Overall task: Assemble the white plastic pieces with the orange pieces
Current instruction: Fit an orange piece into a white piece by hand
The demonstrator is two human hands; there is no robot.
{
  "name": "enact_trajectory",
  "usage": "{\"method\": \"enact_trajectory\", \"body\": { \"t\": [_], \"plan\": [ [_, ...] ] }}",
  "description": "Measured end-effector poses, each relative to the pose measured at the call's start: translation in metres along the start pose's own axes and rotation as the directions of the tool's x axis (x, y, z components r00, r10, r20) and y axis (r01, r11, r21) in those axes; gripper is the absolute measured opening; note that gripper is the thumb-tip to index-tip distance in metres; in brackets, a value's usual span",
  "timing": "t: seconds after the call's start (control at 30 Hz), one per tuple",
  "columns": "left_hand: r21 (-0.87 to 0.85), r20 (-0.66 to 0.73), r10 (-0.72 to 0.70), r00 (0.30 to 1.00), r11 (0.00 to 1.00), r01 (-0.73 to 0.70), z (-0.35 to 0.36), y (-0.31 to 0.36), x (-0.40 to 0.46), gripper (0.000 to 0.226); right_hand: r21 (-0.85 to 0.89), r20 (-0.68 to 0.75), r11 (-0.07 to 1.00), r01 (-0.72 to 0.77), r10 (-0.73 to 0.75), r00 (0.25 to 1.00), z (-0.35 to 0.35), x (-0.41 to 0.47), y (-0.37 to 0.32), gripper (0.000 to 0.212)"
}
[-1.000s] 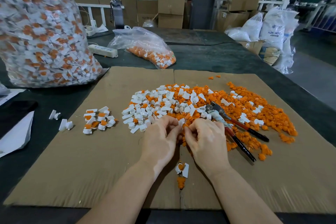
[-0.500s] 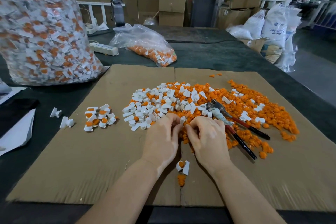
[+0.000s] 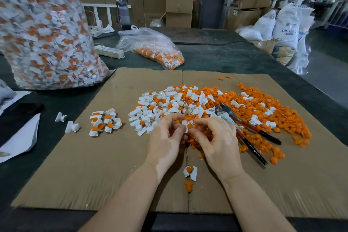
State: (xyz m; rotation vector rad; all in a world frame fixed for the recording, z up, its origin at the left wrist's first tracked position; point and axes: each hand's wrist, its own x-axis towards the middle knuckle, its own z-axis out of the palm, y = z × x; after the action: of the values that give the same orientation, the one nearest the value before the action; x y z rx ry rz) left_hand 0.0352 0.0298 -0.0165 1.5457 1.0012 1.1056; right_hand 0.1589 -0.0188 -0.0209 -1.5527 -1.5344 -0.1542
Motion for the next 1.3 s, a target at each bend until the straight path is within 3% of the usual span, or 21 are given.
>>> {"method": "enact_trajectory", "body": {
  "t": [0.13,0.5,0.63,0.77,0.87,0.97,1.07,1.17,1.23,1.3],
  "plan": [
    [0.034,0.028,-0.004,1.0,0.999,0.003,-0.001,-0.002,0.001,0.02,-0.029,0.045,0.999,0.039,-0.038,0.998,-0.001,0.0,0.002,0.026],
    [0.039,0.044,0.004,0.999,0.999,-0.005,-0.001,-0.001,0.001,0.018,-0.045,0.047,0.998,0.051,-0.048,0.998,-0.001,0.001,0.001,0.018],
    [0.118,0.007,0.025,1.0,0.993,-0.025,0.001,-0.002,0.001,0.011,-0.057,0.062,0.997,0.059,-0.056,0.997,-0.001,0.001,0.001,0.018],
    [0.075,-0.012,-0.017,1.0,0.997,0.018,0.002,0.0,0.003,0.009,-0.043,0.061,0.997,0.061,-0.059,0.996,-0.003,0.003,-0.001,0.017],
    [0.043,-0.016,-0.031,0.999,0.999,0.031,0.001,0.001,0.006,0.007,-0.01,0.045,1.0,0.013,-0.013,0.999,-0.007,0.007,-0.003,0.024],
    [0.008,-0.018,-0.041,0.999,0.999,0.041,0.001,0.001,0.008,0.008,-0.169,0.035,0.983,-0.071,0.078,0.996,-0.013,0.013,0.001,0.046],
    [0.005,-0.018,-0.048,0.999,0.999,0.048,0.001,0.002,0.01,0.009,-0.409,0.091,0.862,-0.301,0.366,0.926,-0.031,0.022,0.015,0.057],
    [-0.008,-0.018,-0.057,0.998,0.998,0.057,0.002,0.004,0.014,0.009,-0.633,0.203,0.65,-0.42,0.663,0.721,-0.051,0.031,0.028,0.047],
    [-0.06,-0.015,-0.08,0.997,0.995,0.079,0.004,0.007,0.016,0.01,-0.703,0.24,0.584,-0.407,0.732,0.637,-0.056,0.034,0.032,0.039],
    [-0.109,-0.012,-0.118,0.993,0.987,0.116,0.007,0.009,0.018,0.01,-0.736,0.238,0.574,-0.36,0.716,0.656,-0.057,0.034,0.035,0.037]
  ]
}}
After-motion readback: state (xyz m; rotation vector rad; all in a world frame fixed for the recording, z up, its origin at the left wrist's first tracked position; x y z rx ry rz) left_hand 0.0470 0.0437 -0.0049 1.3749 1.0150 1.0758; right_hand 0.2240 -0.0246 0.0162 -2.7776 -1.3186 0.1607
